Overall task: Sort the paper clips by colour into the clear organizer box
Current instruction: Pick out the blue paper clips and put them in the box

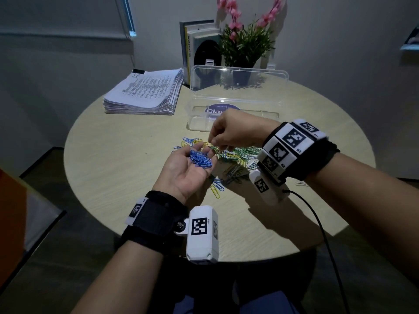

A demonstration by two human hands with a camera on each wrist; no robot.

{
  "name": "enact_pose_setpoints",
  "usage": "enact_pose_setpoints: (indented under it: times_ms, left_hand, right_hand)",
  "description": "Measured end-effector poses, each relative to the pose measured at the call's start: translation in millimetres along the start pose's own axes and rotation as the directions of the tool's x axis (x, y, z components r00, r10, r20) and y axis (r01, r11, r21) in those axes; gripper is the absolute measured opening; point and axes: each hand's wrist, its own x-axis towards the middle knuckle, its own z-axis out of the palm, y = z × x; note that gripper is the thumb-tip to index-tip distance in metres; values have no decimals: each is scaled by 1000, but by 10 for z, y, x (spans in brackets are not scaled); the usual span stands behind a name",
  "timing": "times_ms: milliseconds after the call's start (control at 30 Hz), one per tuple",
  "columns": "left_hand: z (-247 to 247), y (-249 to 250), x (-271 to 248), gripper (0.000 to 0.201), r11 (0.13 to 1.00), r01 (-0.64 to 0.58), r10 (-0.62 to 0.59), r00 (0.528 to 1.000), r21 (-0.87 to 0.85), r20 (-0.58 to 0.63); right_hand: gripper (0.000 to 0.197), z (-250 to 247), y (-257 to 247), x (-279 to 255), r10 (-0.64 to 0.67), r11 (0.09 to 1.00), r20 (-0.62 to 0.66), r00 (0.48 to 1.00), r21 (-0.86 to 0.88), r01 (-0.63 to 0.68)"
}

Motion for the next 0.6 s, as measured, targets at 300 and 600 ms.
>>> enact_pose_setpoints:
  times_ms: [300,600]
  left_hand:
    - [-32,73,-43,37,999,-39,38,998,-23,-40]
    - [-136,220,-43,37,993,-97,92,993,-68,-67]
  right_hand:
    - [29,236,333,163,168,937,-47,985,-303,-174]
    - [17,279,314,220,197,936,16,980,-300,-184]
